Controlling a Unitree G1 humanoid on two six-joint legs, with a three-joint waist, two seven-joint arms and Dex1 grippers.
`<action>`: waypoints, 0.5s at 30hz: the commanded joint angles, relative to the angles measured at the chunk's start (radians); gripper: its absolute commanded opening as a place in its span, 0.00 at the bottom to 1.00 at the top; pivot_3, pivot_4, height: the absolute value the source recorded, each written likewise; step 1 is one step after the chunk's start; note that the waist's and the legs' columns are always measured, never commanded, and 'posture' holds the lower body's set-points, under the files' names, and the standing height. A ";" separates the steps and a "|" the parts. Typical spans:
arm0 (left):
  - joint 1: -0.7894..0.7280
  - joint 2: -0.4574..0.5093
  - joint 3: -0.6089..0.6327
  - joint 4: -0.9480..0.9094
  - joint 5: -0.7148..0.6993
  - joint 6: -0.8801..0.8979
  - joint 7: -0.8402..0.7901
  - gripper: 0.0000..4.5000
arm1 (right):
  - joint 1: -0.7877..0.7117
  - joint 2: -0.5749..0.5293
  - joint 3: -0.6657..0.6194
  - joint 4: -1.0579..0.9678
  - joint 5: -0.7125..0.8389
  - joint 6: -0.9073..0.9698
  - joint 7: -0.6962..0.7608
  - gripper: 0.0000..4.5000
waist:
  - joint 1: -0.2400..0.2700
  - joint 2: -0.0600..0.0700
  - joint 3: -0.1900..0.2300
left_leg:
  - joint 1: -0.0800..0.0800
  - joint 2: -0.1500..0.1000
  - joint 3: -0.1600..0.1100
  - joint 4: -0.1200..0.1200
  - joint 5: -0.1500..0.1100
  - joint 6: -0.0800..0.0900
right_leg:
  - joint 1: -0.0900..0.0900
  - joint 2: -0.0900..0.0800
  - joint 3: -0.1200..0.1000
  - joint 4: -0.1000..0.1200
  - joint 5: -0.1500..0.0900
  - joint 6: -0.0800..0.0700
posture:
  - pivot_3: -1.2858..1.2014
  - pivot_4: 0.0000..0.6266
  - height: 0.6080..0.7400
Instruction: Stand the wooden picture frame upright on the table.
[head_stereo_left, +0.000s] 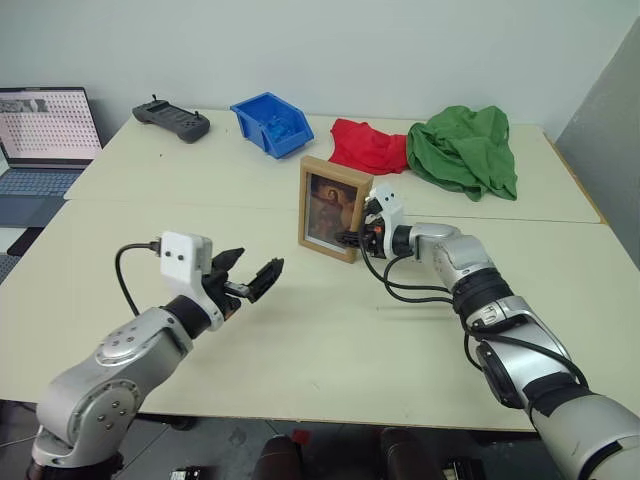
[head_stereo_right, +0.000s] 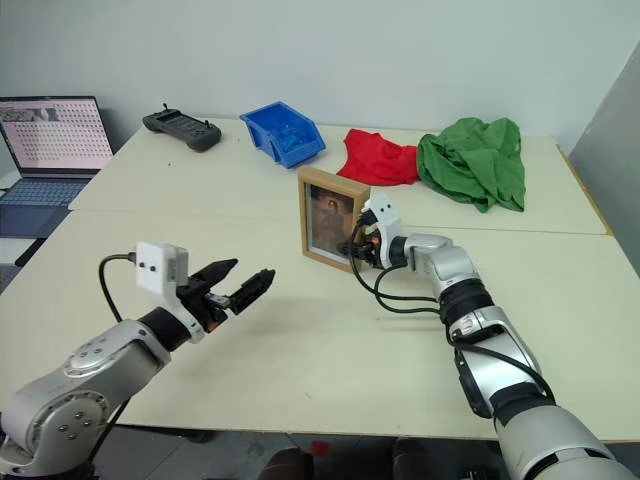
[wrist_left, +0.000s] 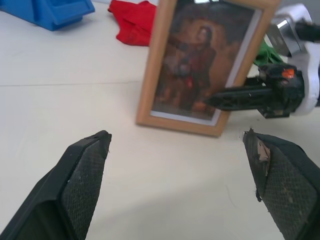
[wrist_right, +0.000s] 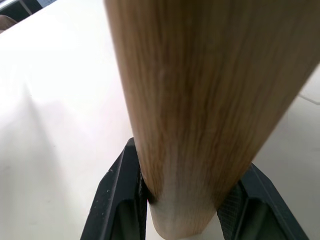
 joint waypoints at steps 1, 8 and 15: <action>-0.009 -0.017 0.001 -0.018 0.044 -0.027 -0.031 1.00 | 0.005 -0.004 0.019 0.003 -0.068 -0.071 0.063 0.31 | 0.000 0.000 0.000 | 0.000 0.000 0.000 0.000 0.000 0.000 | 0.000 0.000 0.000 0.000 0.000 0.000 | 0.52 0.24 1.00; -0.040 -0.026 0.014 0.024 0.076 -0.015 -0.074 1.00 | 0.011 -0.003 -0.034 0.013 -0.086 -0.057 0.064 0.47 | 0.000 0.000 0.000 | 0.000 0.000 0.000 0.000 0.000 0.000 | 0.000 0.000 0.000 0.000 0.000 0.000 | 0.52 0.24 1.00; -0.086 -0.042 0.002 0.056 0.098 -0.003 -0.099 1.00 | 0.001 0.001 -0.062 0.022 -0.101 -0.043 0.052 0.83 | -0.001 0.000 0.000 | 0.000 0.000 -0.001 0.000 0.000 0.000 | 0.000 0.000 -0.001 0.000 0.000 0.000 | 0.52 0.24 1.00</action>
